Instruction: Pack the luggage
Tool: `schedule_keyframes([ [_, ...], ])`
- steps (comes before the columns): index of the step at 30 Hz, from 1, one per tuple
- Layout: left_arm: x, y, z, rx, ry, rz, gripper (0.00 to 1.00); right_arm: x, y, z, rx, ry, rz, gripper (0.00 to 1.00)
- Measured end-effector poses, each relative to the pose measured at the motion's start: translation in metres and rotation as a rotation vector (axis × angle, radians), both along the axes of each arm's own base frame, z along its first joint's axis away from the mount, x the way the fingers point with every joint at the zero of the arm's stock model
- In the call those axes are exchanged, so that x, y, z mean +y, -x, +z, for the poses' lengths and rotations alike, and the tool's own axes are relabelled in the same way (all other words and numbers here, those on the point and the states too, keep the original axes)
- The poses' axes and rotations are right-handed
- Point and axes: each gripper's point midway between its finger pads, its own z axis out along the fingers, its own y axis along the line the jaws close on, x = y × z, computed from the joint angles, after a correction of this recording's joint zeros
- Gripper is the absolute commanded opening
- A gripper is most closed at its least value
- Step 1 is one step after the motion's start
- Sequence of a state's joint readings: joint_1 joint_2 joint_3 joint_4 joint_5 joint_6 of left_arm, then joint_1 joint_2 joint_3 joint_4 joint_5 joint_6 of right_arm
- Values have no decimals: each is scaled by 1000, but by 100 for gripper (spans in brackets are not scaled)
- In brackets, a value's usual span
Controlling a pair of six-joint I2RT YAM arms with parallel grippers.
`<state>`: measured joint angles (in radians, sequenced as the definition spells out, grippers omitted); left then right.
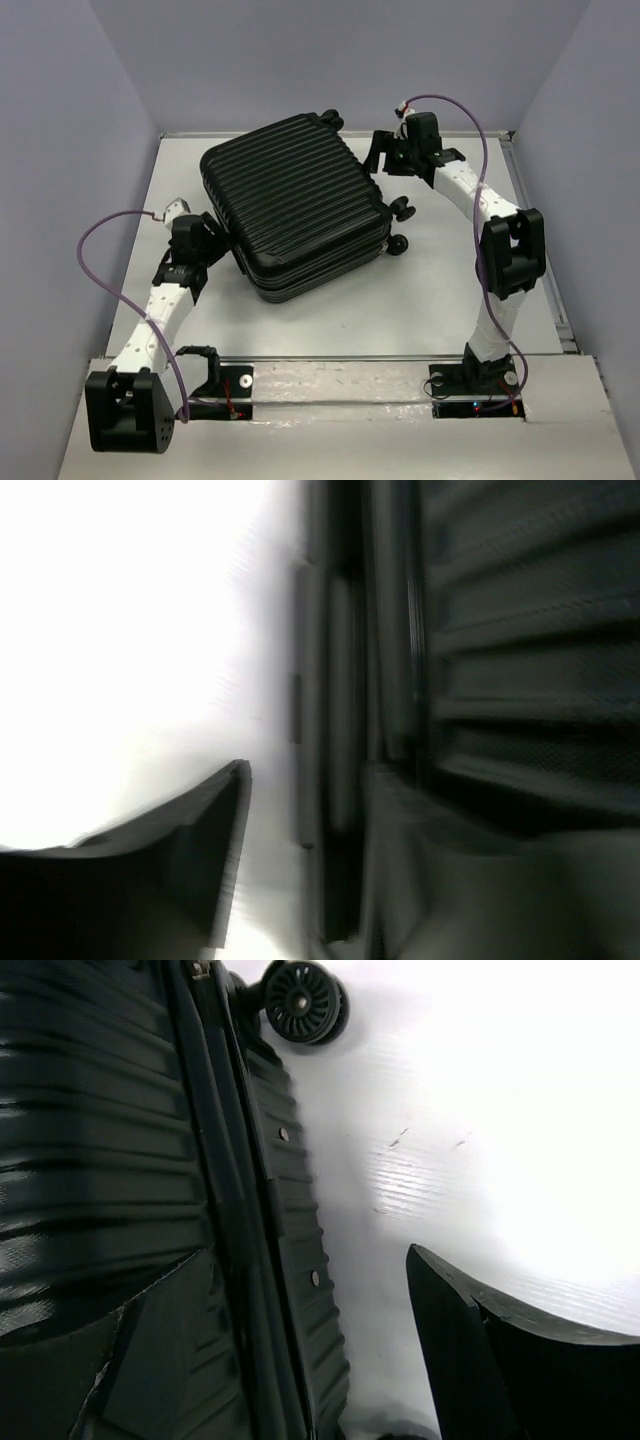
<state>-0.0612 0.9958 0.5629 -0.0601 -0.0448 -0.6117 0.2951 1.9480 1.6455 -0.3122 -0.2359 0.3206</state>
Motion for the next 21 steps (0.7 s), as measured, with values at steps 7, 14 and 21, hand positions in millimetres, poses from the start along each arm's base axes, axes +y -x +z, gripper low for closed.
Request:
schedule_keyframes([
  [7,17,7,99,-268,-52,79,99,5,49,88,-180,-2,68,31],
  [14,-16,23,175,-515,16,-103,99,11,173,162,-475,-164,250,20],
  [21,-64,46,129,-390,79,-406,99,1,255,38,-378,-228,337,42],
])
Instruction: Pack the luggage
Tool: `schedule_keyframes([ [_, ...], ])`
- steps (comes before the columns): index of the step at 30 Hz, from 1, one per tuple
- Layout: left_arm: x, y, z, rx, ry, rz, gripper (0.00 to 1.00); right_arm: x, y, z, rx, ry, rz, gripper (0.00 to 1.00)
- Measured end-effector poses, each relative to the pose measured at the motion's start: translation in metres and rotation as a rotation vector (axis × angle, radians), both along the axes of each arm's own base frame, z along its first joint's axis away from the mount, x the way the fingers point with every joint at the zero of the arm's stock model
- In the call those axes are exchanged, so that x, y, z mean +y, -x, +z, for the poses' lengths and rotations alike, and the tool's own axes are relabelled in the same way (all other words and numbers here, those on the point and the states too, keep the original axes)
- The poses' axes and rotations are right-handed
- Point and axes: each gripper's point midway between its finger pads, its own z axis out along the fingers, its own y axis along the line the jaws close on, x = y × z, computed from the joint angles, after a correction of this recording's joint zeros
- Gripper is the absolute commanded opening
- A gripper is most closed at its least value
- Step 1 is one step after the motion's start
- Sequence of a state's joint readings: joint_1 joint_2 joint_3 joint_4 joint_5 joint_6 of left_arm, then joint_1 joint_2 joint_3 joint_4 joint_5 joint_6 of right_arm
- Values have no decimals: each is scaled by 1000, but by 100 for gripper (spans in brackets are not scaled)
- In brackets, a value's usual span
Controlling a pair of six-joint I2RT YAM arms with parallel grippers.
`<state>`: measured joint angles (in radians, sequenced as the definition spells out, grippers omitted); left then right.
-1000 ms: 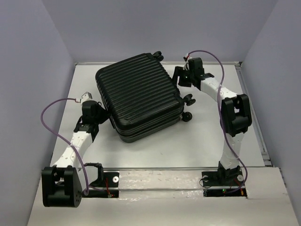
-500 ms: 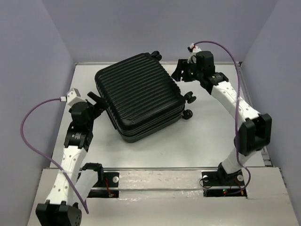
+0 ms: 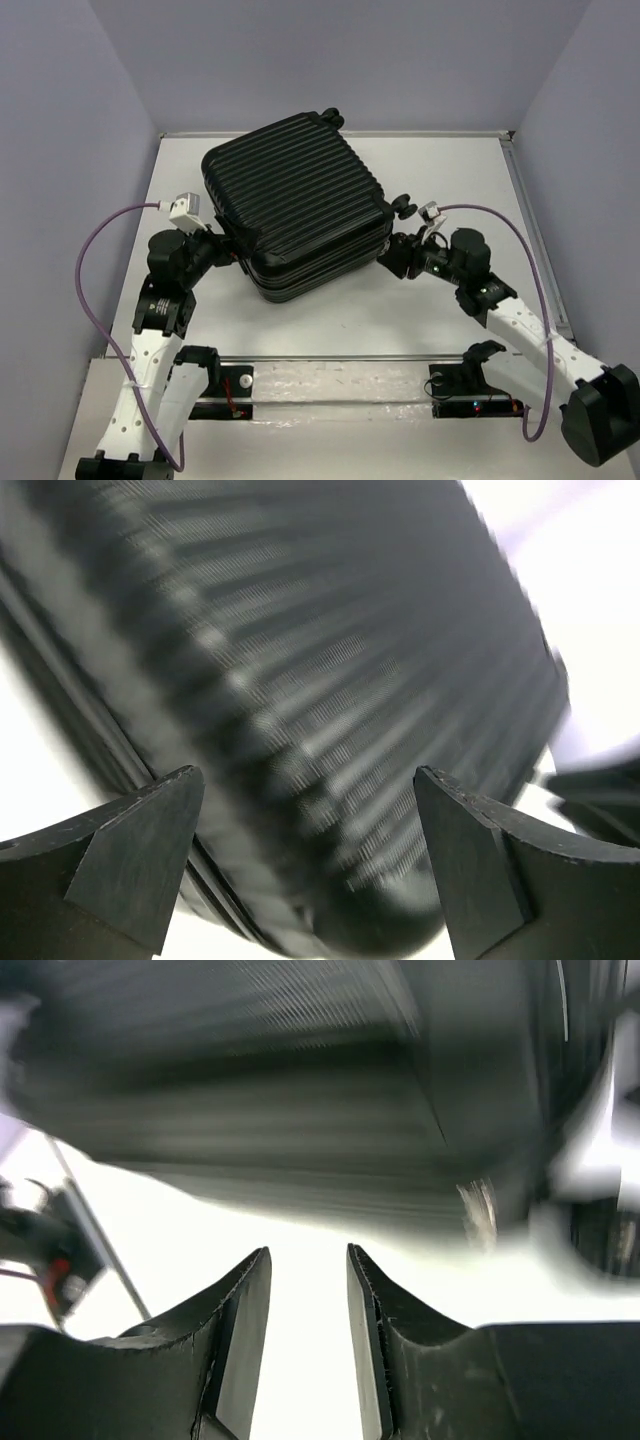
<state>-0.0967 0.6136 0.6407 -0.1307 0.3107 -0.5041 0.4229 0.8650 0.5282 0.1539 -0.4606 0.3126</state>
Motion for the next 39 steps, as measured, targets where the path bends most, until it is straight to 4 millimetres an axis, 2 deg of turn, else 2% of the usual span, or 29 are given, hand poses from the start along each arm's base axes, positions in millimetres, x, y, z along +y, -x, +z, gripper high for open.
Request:
schedule_keyframes([
  [2,-13,12,-8,30,-1,-90,99,-3,5,-44,106,31,-12,42],
  [4,-20,20,-11,38,-7,-149,99,-7,7,-78,192,57,-40,42],
  [6,-22,26,-14,46,-28,-176,99,-12,5,-90,203,62,-83,47],
  [12,-22,43,-19,72,-87,-225,99,-19,-19,-84,114,58,-166,50],
  [15,-22,48,-27,98,-107,-241,99,-21,-31,-92,114,86,-175,51],
  [19,-23,53,-35,135,-125,-260,99,-35,-50,-102,113,117,-191,52],
  [23,-26,55,-38,150,-130,-283,99,-47,-62,-102,100,116,-198,52],
  [28,-30,57,-39,159,-131,-304,99,-31,-64,-93,69,101,-78,52],
  [33,-32,58,-40,167,-125,-320,99,-17,-58,-100,97,87,46,52],
  [37,-35,59,-41,172,-120,-336,99,-12,-57,-102,103,77,87,45],
  [39,-37,59,-41,174,-116,-346,99,-10,-56,-102,102,70,98,29],
])
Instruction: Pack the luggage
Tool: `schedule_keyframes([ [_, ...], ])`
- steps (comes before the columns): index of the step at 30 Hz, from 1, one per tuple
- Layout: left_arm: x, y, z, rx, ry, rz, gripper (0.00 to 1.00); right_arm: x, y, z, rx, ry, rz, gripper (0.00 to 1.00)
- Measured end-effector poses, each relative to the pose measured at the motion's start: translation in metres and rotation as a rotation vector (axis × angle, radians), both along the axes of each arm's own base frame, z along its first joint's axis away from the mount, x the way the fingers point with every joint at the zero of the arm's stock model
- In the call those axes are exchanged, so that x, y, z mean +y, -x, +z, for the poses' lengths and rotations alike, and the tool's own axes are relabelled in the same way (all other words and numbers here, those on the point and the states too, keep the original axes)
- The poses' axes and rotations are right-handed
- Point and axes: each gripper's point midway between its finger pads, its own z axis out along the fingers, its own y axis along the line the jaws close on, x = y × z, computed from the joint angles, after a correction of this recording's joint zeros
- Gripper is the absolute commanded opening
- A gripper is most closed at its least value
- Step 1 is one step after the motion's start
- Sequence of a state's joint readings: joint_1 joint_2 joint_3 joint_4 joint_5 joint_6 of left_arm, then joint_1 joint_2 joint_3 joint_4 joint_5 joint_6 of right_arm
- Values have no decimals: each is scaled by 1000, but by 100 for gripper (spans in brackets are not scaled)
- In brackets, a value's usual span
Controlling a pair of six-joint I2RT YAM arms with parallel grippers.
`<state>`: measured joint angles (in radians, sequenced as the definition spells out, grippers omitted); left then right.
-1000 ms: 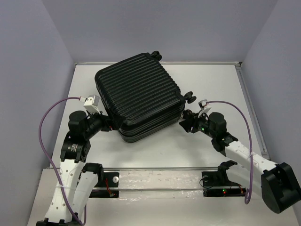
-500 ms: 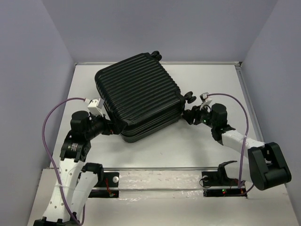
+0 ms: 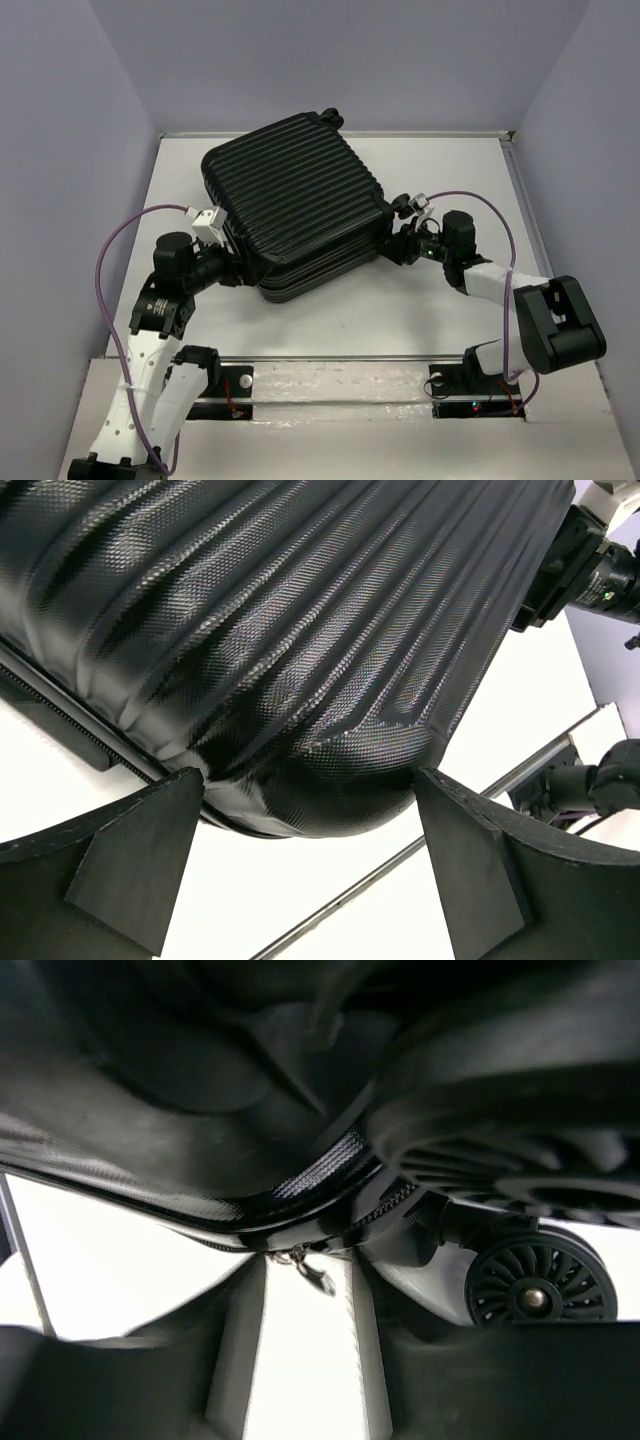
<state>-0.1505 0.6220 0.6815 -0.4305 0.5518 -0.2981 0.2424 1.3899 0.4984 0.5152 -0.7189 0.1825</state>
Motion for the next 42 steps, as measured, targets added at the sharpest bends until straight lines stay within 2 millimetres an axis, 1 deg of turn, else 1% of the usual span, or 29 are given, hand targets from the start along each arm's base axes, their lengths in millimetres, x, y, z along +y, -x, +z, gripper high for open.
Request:
schedule_keyframes([
  [1,-1,0,0,1,3,-5,99,1,0,1,0,-4,4,18],
  [3,-2,-1,1,0,9,-9,99,1,0,1,2,-7,0,9],
  [4,-3,-1,2,-2,12,-11,99,0,-1,0,12,-10,-11,7],
  [8,-7,-3,3,0,30,-15,99,3,-2,-1,12,-5,-22,7],
  [12,-9,-7,2,-3,49,-9,99,12,-2,-3,1,18,-52,7],
  [13,-10,-9,2,-6,53,-2,99,13,-3,-3,-3,26,-72,7],
  [15,-11,-12,2,-9,59,10,99,22,1,-4,-20,53,-102,7],
  [17,-10,-17,3,-19,64,39,99,26,2,-5,-30,82,-152,7],
  [19,-13,-20,4,-25,85,47,99,48,18,-6,-26,90,-118,7],
  [20,-17,-21,4,-23,102,41,99,67,35,-7,-24,95,-63,7],
  [22,-28,-19,5,-16,136,12,99,98,65,-6,-26,103,15,7],
  [26,-49,-14,9,7,198,-46,99,140,108,-6,-13,121,102,7],
  [27,-51,-14,11,9,207,-50,99,146,114,-6,-11,127,111,7],
  [28,-53,-14,12,14,217,-53,99,157,121,-3,-11,131,126,7],
  [29,-55,-14,13,16,224,-54,99,162,124,-3,-9,133,133,7],
  [31,-57,-15,14,19,234,-47,99,178,132,-3,-12,136,155,7],
  [33,-57,-17,15,20,240,-32,99,197,137,-1,-19,132,169,7],
  [36,-54,-23,15,19,242,15,99,221,138,2,-32,114,148,7],
  [41,-49,-36,16,42,248,99,99,238,134,3,-43,45,86,8],
  [42,-48,-39,16,51,251,115,99,240,132,3,-49,31,69,14],
])
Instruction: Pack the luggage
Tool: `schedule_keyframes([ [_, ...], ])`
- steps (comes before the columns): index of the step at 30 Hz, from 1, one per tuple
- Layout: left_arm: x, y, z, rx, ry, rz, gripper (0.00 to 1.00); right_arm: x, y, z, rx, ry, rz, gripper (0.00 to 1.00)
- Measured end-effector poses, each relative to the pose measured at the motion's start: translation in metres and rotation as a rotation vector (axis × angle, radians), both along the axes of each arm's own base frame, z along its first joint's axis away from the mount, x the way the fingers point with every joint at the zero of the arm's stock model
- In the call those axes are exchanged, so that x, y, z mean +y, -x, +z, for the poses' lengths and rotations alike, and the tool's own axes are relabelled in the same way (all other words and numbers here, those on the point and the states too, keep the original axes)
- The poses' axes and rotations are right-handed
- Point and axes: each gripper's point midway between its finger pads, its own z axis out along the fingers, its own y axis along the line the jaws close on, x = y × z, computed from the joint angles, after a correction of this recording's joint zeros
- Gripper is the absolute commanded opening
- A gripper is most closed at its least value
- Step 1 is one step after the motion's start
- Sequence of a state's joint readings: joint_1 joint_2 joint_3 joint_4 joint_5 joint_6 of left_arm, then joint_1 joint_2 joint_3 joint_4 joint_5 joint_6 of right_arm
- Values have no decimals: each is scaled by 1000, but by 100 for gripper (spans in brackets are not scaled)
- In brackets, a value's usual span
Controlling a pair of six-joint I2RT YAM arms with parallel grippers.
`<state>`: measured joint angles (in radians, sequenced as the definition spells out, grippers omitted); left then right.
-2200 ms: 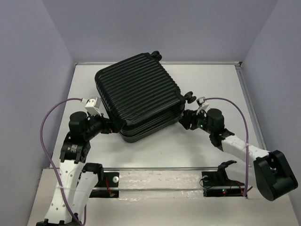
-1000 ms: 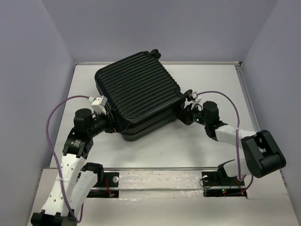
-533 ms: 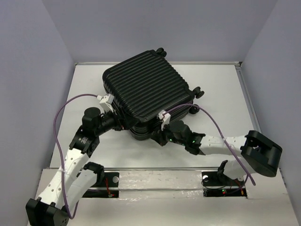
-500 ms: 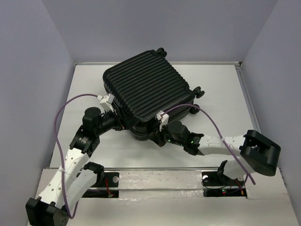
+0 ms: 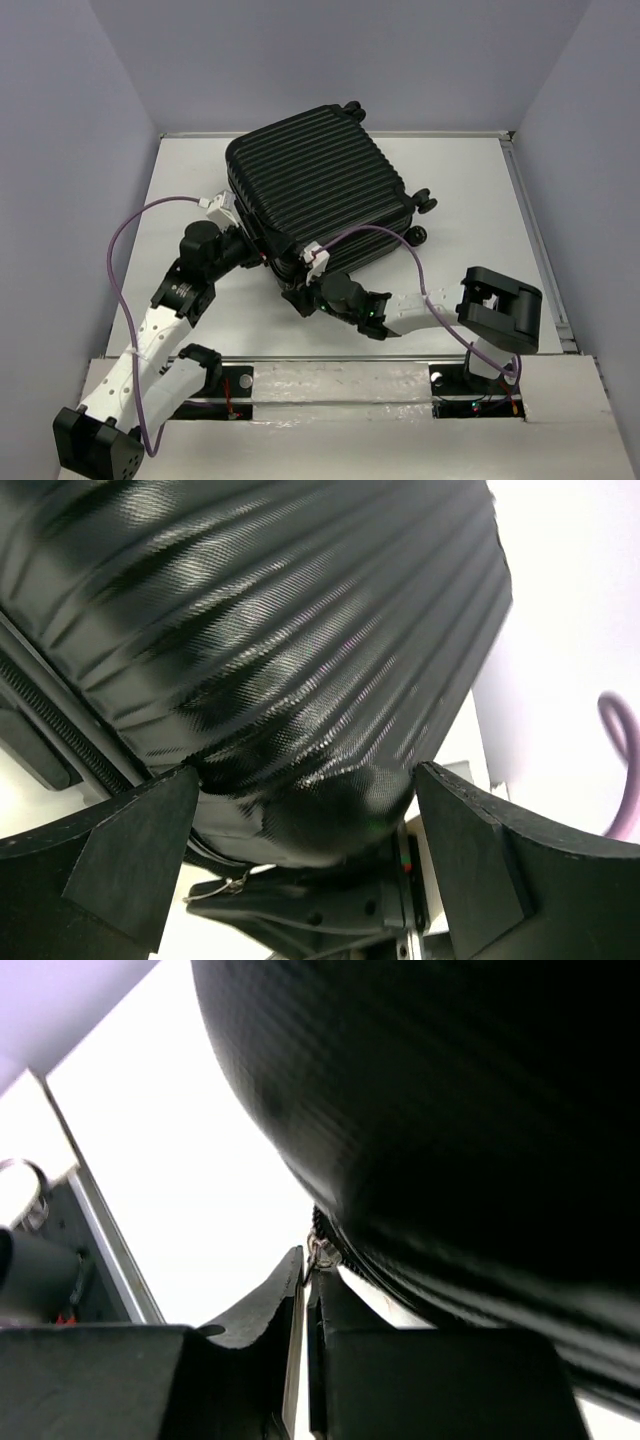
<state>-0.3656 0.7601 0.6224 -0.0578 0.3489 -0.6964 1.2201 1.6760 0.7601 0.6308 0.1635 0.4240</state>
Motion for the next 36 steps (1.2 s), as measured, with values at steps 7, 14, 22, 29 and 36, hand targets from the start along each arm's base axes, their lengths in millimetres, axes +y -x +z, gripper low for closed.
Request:
schedule_keyframes([
  [7,-4,-22,19,-22,7,60,99,-18,54,-11,91,-1,63,84],
  [14,43,-94,191,-388,-112,378,99,-80,57,9,108,33,-57,42],
  [22,86,-187,225,-409,-204,522,85,-164,-15,3,153,99,-414,7],
  [29,99,-303,99,-134,-366,456,68,-206,-34,-8,165,188,-539,7],
  [36,108,-381,52,-64,-374,385,77,-219,-39,-19,179,239,-569,7],
])
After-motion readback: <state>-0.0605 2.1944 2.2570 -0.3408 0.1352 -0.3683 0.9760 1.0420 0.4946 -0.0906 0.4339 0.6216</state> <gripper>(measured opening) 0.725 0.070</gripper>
